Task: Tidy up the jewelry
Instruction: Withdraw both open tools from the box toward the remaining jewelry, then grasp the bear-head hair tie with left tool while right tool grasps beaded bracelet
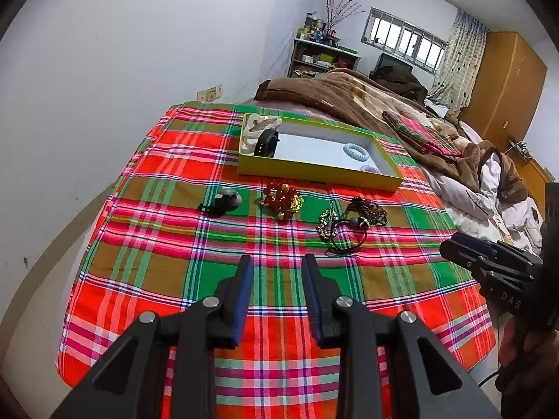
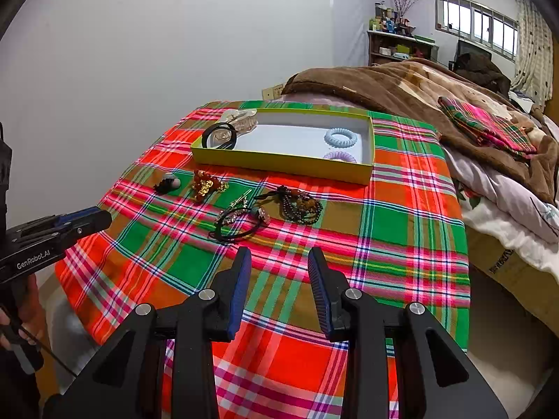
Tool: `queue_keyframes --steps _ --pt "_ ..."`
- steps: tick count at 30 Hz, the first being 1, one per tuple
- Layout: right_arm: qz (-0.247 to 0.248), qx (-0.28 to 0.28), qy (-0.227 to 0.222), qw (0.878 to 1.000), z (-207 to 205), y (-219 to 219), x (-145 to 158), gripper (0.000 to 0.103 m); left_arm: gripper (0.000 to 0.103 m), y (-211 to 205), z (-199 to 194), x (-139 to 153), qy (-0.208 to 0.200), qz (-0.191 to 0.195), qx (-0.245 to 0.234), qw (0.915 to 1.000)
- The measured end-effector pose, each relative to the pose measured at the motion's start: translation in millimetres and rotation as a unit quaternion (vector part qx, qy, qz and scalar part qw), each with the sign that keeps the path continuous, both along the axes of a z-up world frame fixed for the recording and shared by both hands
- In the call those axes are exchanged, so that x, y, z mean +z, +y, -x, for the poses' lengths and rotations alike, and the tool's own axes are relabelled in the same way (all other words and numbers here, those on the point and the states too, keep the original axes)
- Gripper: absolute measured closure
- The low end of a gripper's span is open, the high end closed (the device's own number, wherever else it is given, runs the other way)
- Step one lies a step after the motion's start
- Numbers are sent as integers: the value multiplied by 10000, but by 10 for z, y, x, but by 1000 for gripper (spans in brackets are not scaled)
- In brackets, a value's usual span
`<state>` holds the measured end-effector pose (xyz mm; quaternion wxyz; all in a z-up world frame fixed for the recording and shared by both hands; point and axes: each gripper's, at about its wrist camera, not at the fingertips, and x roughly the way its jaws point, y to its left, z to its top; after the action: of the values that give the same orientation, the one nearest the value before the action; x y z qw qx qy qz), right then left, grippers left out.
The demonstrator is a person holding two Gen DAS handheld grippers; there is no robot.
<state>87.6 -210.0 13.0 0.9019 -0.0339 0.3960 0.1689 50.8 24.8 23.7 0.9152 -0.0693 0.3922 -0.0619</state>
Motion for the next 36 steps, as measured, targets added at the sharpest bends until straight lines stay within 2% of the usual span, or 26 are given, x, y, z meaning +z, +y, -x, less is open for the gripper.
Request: queue_keyframes --steps 6,8,10,12,22,28,30,32,36 --pt "2 20 45 10000 -53 11 -41 68 73 69 -53 -38 23 -13 78 10000" --pt "2 44 51 10000 -82 16 -57 68 70 97 -90 -55 43 -24 96 9999" --pt "3 65 63 10000 -113 16 -73 68 62 129 -144 -77 67 -49 118 9999" --pt "-7 70 77 9999 -155 10 -92 68 62 158 -196 -89 67 -85 128 9999" --pt "4 38 206 9998 -464 -22 -225 65 58 315 -639 -220 117 -281 48 9995" --pt "38 118 286 9995 -679 2 -327 65 56 371 -928 -367 188 -221 -86 9995" --pt "66 150 322 9993 -750 11 -367 64 56 380 -996 -421 223 -214 -112 9995" --pt "63 173 341 9992 -816 15 -399 53 56 385 -1046 -473 253 -247 -132 9993" --pt "100 241 349 9990 -934 40 -462 51 56 371 -1114 -546 302 -354 -199 9987"
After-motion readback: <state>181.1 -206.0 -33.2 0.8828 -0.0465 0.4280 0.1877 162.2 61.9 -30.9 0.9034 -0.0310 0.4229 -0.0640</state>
